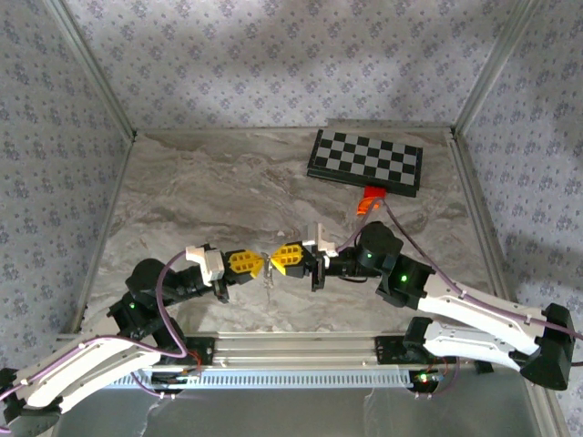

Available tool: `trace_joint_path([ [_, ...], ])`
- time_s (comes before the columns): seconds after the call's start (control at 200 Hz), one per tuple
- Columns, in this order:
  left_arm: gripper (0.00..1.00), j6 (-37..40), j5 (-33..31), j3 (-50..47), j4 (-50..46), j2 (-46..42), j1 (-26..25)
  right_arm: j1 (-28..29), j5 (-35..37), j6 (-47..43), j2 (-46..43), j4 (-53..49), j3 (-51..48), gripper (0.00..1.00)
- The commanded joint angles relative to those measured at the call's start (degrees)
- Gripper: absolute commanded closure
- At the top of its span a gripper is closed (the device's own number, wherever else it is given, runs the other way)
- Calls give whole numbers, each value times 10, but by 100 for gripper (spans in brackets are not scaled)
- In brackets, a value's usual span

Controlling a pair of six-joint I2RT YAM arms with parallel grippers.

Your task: Put the keys on the keyring

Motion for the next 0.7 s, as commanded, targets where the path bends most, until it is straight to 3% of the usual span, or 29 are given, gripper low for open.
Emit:
trace_joint_path([
  [0.0,100,8,8,28,5,12,-2,11,-39,-10,9,-20,20,100],
  [0.695,100,10,12,45,-20,27,-3,27,-19,-48,13,-74,37,100],
])
